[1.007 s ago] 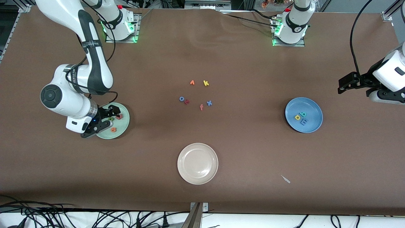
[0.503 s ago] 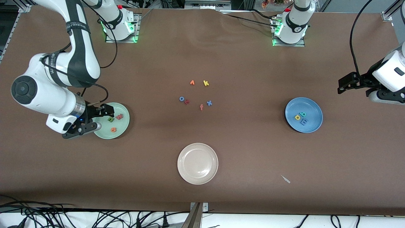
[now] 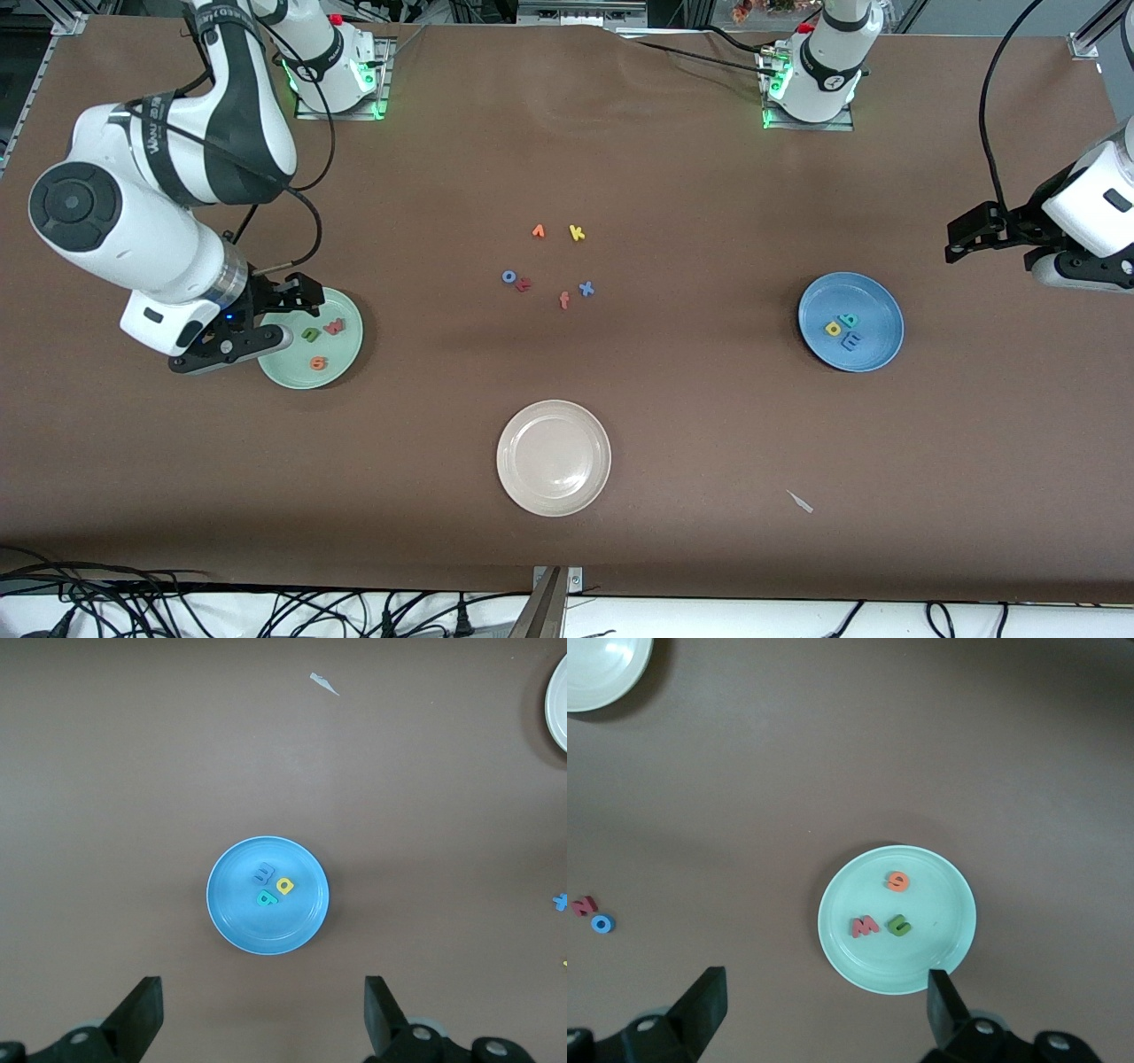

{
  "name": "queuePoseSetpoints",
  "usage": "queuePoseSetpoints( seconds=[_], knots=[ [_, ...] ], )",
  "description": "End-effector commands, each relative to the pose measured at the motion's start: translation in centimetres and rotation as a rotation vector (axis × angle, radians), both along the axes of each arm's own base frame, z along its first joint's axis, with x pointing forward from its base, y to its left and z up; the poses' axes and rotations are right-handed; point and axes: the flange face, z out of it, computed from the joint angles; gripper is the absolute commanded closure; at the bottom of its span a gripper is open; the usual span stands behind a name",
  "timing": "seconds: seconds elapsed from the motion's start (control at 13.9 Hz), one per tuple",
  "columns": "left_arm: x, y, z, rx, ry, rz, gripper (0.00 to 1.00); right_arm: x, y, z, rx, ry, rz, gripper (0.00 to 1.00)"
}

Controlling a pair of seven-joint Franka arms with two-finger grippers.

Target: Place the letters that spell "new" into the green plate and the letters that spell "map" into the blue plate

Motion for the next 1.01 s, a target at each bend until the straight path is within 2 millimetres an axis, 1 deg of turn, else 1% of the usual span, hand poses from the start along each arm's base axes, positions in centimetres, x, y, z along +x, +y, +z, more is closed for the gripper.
queuePoseSetpoints(
  seconds=[0.0,0.07,0.14,0.29,0.43,0.58,0.72,0.86,0.94],
  knots=[
    [-0.6,0.0,0.2,-0.014,-0.011,-0.016,0.0,-0.5,0.0,2.4,-0.017,0.001,-0.022,0.0],
    [-0.6,0.0,0.2,-0.014,-0.011,-0.016,0.0,-0.6,-0.2,3.4,-0.009,-0.01,-0.023,0.0],
    [-0.5,0.0,0.2,-0.016,-0.01,-0.016,0.0,-0.8,-1.6,4.5,0.007,-0.014,-0.038,0.0],
    [-0.5,0.0,0.2,-0.016,-0.01,-0.016,0.0,-1.3,-4.0,5.9,0.049,0.006,-0.055,0.0],
    [-0.5,0.1,0.2,-0.016,-0.01,-0.014,0.0,-1.8,-4.9,7.4,0.039,-0.01,-0.053,0.0],
    [-0.5,0.1,0.1,-0.016,-0.008,-0.014,0.0,-2.6,-4.9,8.8,0.063,-0.021,-0.105,0.0],
    [-0.5,0.1,0.1,-0.016,-0.01,-0.014,0.0,-3.7,-5.6,9.6,0.078,-0.001,-0.125,0.0],
    [-0.5,0.1,0.2,-0.016,-0.01,-0.014,0.0,-5.3,-6.4,9.9,0.079,0.021,-0.14,0.0],
    [-0.5,0.1,0.1,-0.016,-0.01,-0.014,0.0,-5.5,-6.6,10.2,0.079,0.02,-0.142,0.0]
  ],
)
